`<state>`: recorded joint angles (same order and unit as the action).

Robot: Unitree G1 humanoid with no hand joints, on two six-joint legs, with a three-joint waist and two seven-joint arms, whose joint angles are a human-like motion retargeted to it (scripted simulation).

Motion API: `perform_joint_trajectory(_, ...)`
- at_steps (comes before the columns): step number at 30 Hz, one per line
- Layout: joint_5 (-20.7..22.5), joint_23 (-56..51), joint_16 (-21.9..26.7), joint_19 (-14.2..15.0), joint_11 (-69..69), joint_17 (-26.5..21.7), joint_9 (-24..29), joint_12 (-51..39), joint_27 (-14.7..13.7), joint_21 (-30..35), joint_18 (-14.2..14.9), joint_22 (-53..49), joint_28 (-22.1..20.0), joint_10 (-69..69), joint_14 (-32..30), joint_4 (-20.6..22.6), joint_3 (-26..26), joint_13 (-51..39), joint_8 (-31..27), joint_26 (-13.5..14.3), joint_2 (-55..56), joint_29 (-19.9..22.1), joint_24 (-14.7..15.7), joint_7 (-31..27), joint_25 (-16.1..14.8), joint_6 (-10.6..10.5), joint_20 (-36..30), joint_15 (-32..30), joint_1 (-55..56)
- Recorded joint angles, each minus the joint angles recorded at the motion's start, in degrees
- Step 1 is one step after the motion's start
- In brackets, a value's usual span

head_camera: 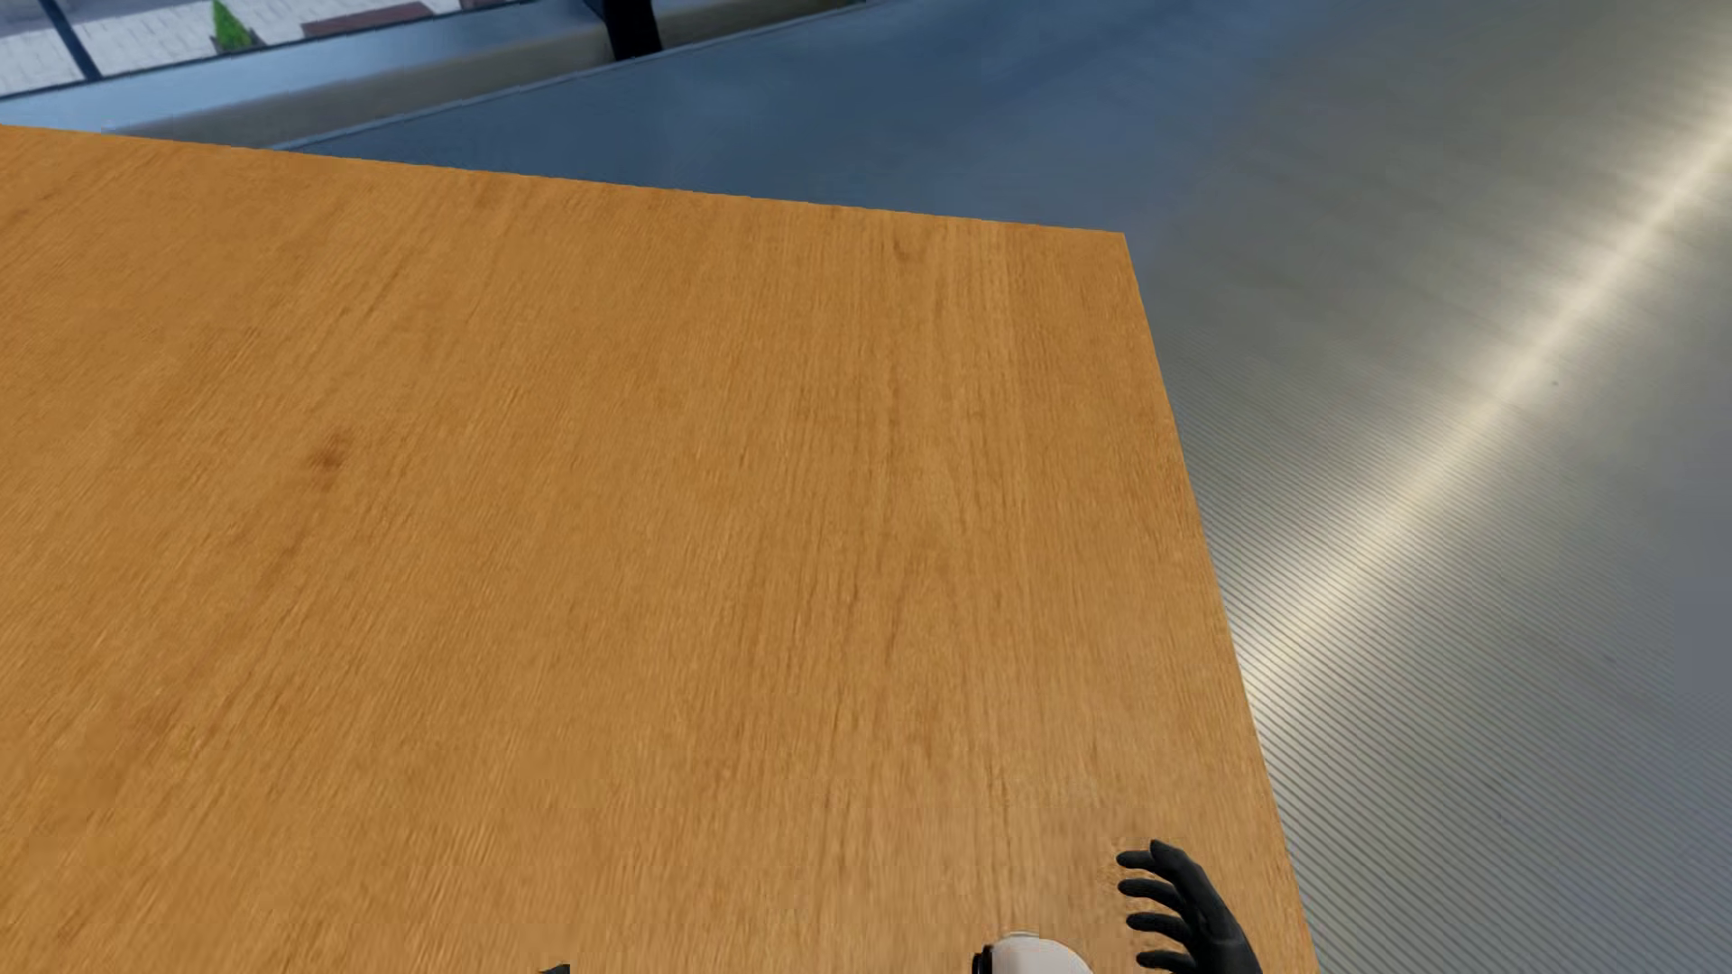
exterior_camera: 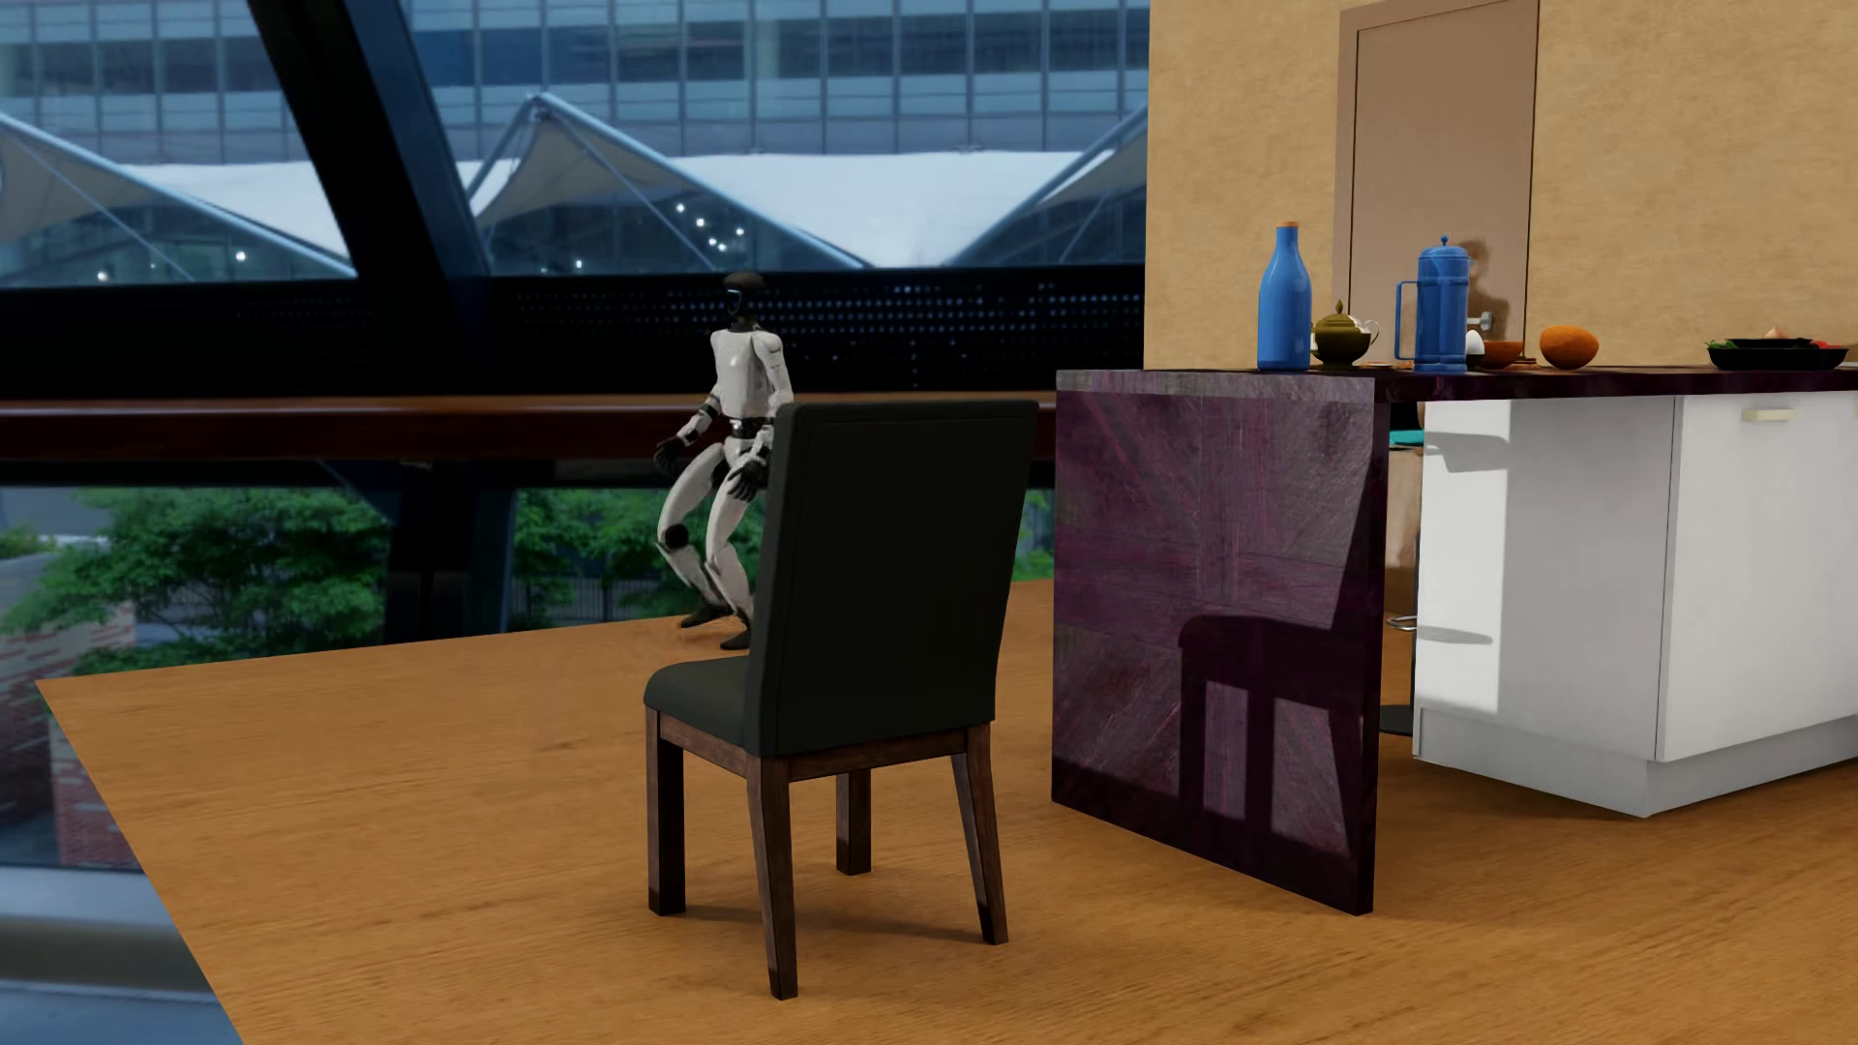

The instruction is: Walk towards the dark chair

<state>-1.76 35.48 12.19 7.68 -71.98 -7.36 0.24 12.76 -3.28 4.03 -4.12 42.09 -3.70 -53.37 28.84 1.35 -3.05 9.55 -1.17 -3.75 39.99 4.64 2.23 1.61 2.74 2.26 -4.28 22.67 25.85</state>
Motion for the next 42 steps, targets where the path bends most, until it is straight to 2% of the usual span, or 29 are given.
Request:
perform_joint_trajectory(3, -2.73, -2.16, -3.33, 1.73, 13.01, -3.34, -0.25, -1.41, 6.82, -1.33, 1.01, -4.94, -0.78, 4.53, 4.91, 2.05, 1.54, 4.07, 1.96, 2.33, 5.20, -4.20, -1.54, -3.28, 2.55, 3.51, -0.43, -2.60, -9.43)
perform_joint_trajectory(5, -4.68, -0.22, -4.53, 4.17, 22.97, -5.81, 1.54, -6.44, 1.99, -3.37, 0.29, -8.56, 1.75, -3.34, 7.16, 3.14, -2.73, 2.71, 2.79, 1.32, 2.45, -3.54, -2.69, -3.89, 0.67, 3.97, 1.64, -5.01, -11.08)
perform_joint_trajectory(6, -4.55, 2.64, -3.10, 2.74, 23.38, -7.45, 2.40, -7.20, -2.54, -3.58, -0.63, -6.95, 3.32, -14.47, -0.98, 2.18, -5.57, 0.85, 3.66, 0.80, 0.49, -1.36, -2.30, -3.04, -1.60, 1.91, -0.37, -12.93, -6.78)
perform_joint_trajectory(7, -4.51, 3.23, -2.15, -2.89, 23.21, -8.21, 3.16, -5.77, -6.17, -3.92, -1.49, -5.04, 5.24, -23.14, -10.32, 0.48, -7.68, -1.01, 5.50, 0.07, -1.98, 1.77, -1.35, -1.56, -4.11, -1.27, -0.02, -11.46, -1.76)
perform_joint_trajectory(8, -4.40, 3.72, -1.32, -9.31, 23.60, -7.78, 3.80, -2.14, -8.86, -3.39, 0.56, -3.52, 6.75, -27.54, -11.14, -0.95, -9.53, -3.47, 6.72, -1.28, -4.90, 5.06, 0.04, 0.54, -6.69, -4.61, 0.69, -9.16, 2.63)
perform_joint_trajectory(10, -5.74, -0.93, -1.92, -2.17, 27.45, -4.64, 3.24, 3.24, -6.70, 0.26, 3.94, -6.14, 6.55, -19.71, -2.37, -3.48, -13.50, -4.39, 8.88, -6.58, -12.19, 8.18, -0.25, 2.72, -9.58, -9.68, 3.28, -6.09, 6.64)
perform_joint_trajectory(11, -6.18, -2.12, -3.29, -4.13, 28.80, -2.90, 2.97, 5.34, -2.43, 2.62, 4.91, -7.05, 5.73, -11.08, 0.23, -4.47, -14.16, -7.04, 9.87, -8.75, -15.98, 7.90, -1.93, 2.74, -9.37, -11.30, 5.43, -4.63, 5.95)
perform_joint_trajectory(12, -7.06, -4.04, -2.75, -2.69, 27.95, -2.36, 2.08, 5.37, 1.52, 3.53, 4.40, -6.48, 4.64, -3.40, 0.09, -5.38, -14.68, -8.13, 10.90, -9.84, -18.66, 6.41, -3.59, 2.38, -7.84, -11.86, 4.41, -1.69, 5.02)
perform_joint_trajectory(13, -7.88, -3.18, -1.09, -1.84, 22.62, -1.05, 1.41, 5.60, 3.51, 4.09, 2.56, -4.60, 3.36, 1.29, -4.81, -5.94, -13.34, -9.35, 10.02, -9.72, -19.08, 4.58, -4.59, 2.74, -5.60, -11.06, 2.67, 1.24, 3.16)
perform_joint_trajectory(15, -6.05, -0.69, -0.62, -0.53, 2.13, 0.96, 1.09, 4.91, 4.23, 2.61, 2.56, 1.09, -0.32, 0.44, -1.20, -3.74, -6.16, -6.19, 1.77, -6.07, -9.36, 0.47, -4.28, 1.87, -0.03, -6.01, -1.60, -10.14, -0.29)
perform_joint_trajectory(17, -3.44, 0.29, -1.47, 0.74, 4.80, -1.09, 0.25, 1.84, 4.99, -0.89, 3.68, -2.82, -2.26, 3.44, 1.86, -1.78, 0.68, 1.25, -1.94, -2.02, -3.33, -3.53, -1.44, 0.48, 4.80, 1.23, 0.19, -4.35, -6.13)
perform_joint_trajectory(19, -4.51, 2.04, -3.30, 2.43, 20.28, -4.07, -1.30, -3.32, 4.36, -2.78, 4.86, -8.04, -0.57, 3.42, 6.28, -0.84, 1.14, 7.05, -0.45, 2.09, -2.19, -5.15, -0.87, -1.62, 5.93, 5.77, 0.52, -1.37, -10.31)
perform_joint_trajectory(20, -4.44, 2.58, -5.02, 0.89, 20.19, -6.18, -0.07, -6.92, 3.71, -2.01, 3.83, -7.00, 1.79, -2.45, 5.99, -1.46, -1.77, 7.42, 1.48, 3.55, -4.96, -4.69, -0.62, -3.48, 4.64, 4.78, -1.01, -5.24, -9.99)
perform_joint_trajectory(21, -4.48, 1.24, -4.08, -4.53, 21.63, -7.46, 1.75, -6.64, 3.43, -2.65, 0.87, -5.26, 5.42, -11.52, -2.19, -2.27, -4.03, 4.15, 3.61, 4.38, -8.97, -2.79, 0.28, -3.37, 1.67, 2.61, -1.09, -3.43, -6.68)
perform_joint_trajectory(22, -4.44, 0.59, -3.56, -3.19, 23.71, -7.95, 2.20, -2.72, 2.28, -3.38, -1.41, -6.22, 8.79, -17.18, -8.96, -3.69, -6.48, 0.59, 5.52, 4.17, -12.36, -0.13, 1.21, -2.26, -1.84, -0.19, 1.59, -2.10, -2.53)
perform_joint_trajectory(23, -4.64, -1.01, -0.89, -3.79, 25.96, -6.95, 2.73, 0.16, 1.77, -3.28, -1.46, -6.09, 10.94, -17.33, -8.16, -5.26, -9.92, -3.37, 7.19, 2.61, -16.29, 2.72, 1.44, -0.07, -5.10, -2.66, 2.26, -0.80, 0.20)
perform_joint_trajectory(25, -5.36, -4.51, -1.68, -1.20, 23.02, -2.12, 1.31, 8.18, 0.57, 2.80, -0.95, -7.09, 8.60, -2.67, -1.99, -5.95, -13.52, -10.22, 7.40, -1.92, -19.46, 5.65, -1.24, 2.19, -8.17, -6.89, 3.95, 2.34, 1.81)
perform_joint_trajectory(26, -6.77, -2.06, 0.13, 0.59, 11.19, 1.36, 0.83, 8.35, -1.01, 3.56, 2.12, -0.40, 5.53, -0.59, 0.42, -4.54, -12.57, -12.17, 5.07, -3.44, -14.74, 5.11, -2.46, 1.94, -7.56, -7.18, -0.98, -2.43, 0.46)
perform_joint_trajectory(28, -2.87, -0.60, -0.66, 2.65, 3.50, -0.08, 1.59, 7.12, -1.67, 5.83, 2.53, 0.59, -0.39, 1.58, 3.77, -2.34, -6.17, -5.88, -0.21, -6.35, -6.28, 0.45, -0.89, 0.63, -3.48, -4.72, 0.13, -4.10, -4.79)
perform_joint_trajectory(30, -2.20, 0.27, -2.52, 3.59, 11.22, -2.07, 1.91, 1.32, 0.41, -1.65, 3.28, -5.52, -4.03, 5.60, 6.00, 0.22, -0.26, 1.48, 0.20, -5.81, 0.02, -4.10, 1.47, -0.69, 1.30, 0.10, 1.07, -2.07, -11.34)
perform_joint_trajectory(31, -2.26, 3.48, -3.93, 3.73, 19.42, -4.17, 2.21, -2.58, 0.32, -3.05, 3.01, -9.11, -3.71, -0.12, 5.85, 1.10, -0.60, 3.73, -0.01, -4.13, -0.71, -4.90, 1.14, -1.75, 2.57, 1.56, 1.52, -5.44, -11.12)
perform_joint_trajectory(32, -2.24, 4.47, -4.35, -1.12, 18.04, -7.17, 2.42, -5.02, 1.49, -2.23, -0.81, -7.22, -1.62, -12.42, -1.09, 0.57, -1.98, 3.08, 1.70, -1.04, -2.24, -4.36, 0.31, -2.18, 2.57, 0.29, -0.66, -4.55, -6.39)
perform_joint_trajectory(33, -2.46, 5.21, -4.34, -8.48, 18.70, -8.22, 2.56, -5.50, 1.18, -2.98, -2.85, -4.49, 2.02, -19.07, -8.12, -0.58, -3.66, 1.56, 4.08, 1.27, -5.13, -2.09, 0.02, -0.96, 1.46, -1.96, -1.31, -2.23, -1.61)
perform_joint_trajectory(35, -3.41, 0.04, -2.96, -3.84, 21.97, -6.47, 2.80, -1.42, 2.26, -2.66, 0.14, -7.04, 8.36, -20.32, -6.64, -2.79, -8.91, -1.96, 7.43, 2.39, -12.54, 3.62, 0.32, 2.10, -2.32, -5.74, 1.58, 1.57, 5.32)
perform_joint_trajectory(36, -3.68, -1.22, -3.09, -5.57, 24.05, -4.81, 1.97, 0.94, 2.13, -0.47, 1.35, -7.74, 9.13, -15.62, -3.53, -2.90, -11.79, -4.69, 8.58, 1.44, -16.30, 5.55, 0.10, 2.54, -4.32, -6.89, 3.18, 3.27, 7.04)
perform_joint_trajectory(38, -4.67, -4.30, -2.51, -2.74, 14.20, -0.73, 1.83, 3.72, 1.65, 1.71, 1.91, -7.54, 7.06, -0.98, -2.88, -4.01, -13.23, -10.65, 9.94, -1.27, -17.97, 6.30, -1.35, 2.38, -6.69, -9.62, 1.13, 3.10, 7.26)
perform_joint_trajectory(39, -4.53, -1.53, -0.26, -1.67, 2.38, 0.71, 1.96, 2.49, -0.54, 2.80, 0.20, -0.51, 4.88, -1.17, -3.63, -2.79, -11.05, -10.19, 6.22, -1.53, -11.77, 4.82, -2.01, 2.49, -6.05, -7.89, -2.71, -4.70, 5.27)
perform_joint_trajectory(40, -2.15, -0.26, 0.36, -0.76, -0.63, 0.40, 2.57, 1.92, -1.59, 3.02, 0.42, 2.12, 2.80, -0.84, -1.50, -1.25, -7.35, -7.42, 2.04, -2.50, -7.01, 2.46, -1.97, 1.63, -4.67, -5.44, -1.95, -7.16, 2.76)
perform_joint_trajectory(42, -0.68, 0.27, -2.71, 0.85, 7.97, -0.56, 2.76, 2.14, 0.29, -0.48, 1.21, -4.18, -1.05, 2.06, 1.98, 1.14, -0.72, 0.12, -0.86, -4.46, -0.60, -2.84, -1.53, -0.43, -0.07, -0.11, 0.70, -2.37, -3.78)
